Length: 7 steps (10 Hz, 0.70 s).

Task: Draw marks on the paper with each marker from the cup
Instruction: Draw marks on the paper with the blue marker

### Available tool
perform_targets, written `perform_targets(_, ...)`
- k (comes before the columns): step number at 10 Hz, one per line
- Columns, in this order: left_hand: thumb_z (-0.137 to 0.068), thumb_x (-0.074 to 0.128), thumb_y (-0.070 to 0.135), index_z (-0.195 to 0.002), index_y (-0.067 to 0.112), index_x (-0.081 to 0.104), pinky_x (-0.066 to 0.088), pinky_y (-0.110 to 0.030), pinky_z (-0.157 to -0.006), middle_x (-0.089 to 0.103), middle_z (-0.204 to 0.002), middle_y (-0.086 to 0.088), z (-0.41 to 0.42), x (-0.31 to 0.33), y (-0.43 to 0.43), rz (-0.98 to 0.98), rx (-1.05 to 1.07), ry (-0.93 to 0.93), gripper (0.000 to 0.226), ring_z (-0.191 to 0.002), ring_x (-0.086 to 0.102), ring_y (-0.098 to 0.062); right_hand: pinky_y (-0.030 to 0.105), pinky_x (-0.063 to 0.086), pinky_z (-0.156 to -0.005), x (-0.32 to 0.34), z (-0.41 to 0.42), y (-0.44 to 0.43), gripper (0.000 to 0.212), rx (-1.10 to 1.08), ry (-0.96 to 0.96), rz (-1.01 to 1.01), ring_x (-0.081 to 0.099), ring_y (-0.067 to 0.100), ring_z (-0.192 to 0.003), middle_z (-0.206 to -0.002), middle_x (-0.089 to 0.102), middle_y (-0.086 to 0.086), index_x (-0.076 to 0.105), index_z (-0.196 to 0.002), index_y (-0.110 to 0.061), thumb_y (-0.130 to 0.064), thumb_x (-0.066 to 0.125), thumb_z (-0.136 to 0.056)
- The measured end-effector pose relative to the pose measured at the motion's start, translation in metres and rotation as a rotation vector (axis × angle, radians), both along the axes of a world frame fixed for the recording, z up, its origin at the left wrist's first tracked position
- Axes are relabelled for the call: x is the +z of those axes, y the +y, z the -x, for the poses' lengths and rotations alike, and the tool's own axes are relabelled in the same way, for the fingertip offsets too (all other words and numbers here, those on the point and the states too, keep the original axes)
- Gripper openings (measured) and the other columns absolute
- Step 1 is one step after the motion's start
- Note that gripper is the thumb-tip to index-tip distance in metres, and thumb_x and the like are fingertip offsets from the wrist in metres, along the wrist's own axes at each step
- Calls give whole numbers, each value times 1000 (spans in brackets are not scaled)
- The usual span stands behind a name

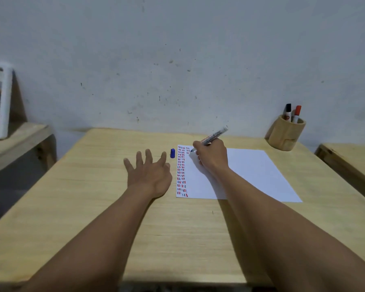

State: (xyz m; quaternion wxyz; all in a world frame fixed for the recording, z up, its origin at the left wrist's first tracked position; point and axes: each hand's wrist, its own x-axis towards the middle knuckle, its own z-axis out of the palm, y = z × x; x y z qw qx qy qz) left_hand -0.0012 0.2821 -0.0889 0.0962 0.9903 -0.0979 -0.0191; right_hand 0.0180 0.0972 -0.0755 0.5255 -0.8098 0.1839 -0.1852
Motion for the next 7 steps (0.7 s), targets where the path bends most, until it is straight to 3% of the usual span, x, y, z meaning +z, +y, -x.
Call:
perform_targets(1,-103,8,44,-159,37,1,-10,-64,-118,-6,-169,-10,2,-1,0,-14,-5,14,57,-154,-12,-35,25,46,-55,-2,-1,-2,30,2,-8,30,70,21,-71,-75,76,8,73,-80,1,-28,66,-83)
perform_targets(5,-103,8,45,-159,37,-1,-10,-63,-118,-6,-169,-10,3,0,0,-29,-7,15,57,-154,-12,-36,25,49,-58,-7,-5,-1,32,21,-1,65,66,15,-57,-60,72,5,71,-73,4,-26,68,-84)
perform_targets(7,-103,8,46,-159,37,0,-10,-63,-119,-6,-169,-10,5,1,-1,-16,-9,19,57,-154,-12,-36,26,48,-57,-7,-7,-3,30,22,23,81,73,22,-70,-69,76,8,72,-76,3,-25,67,-85)
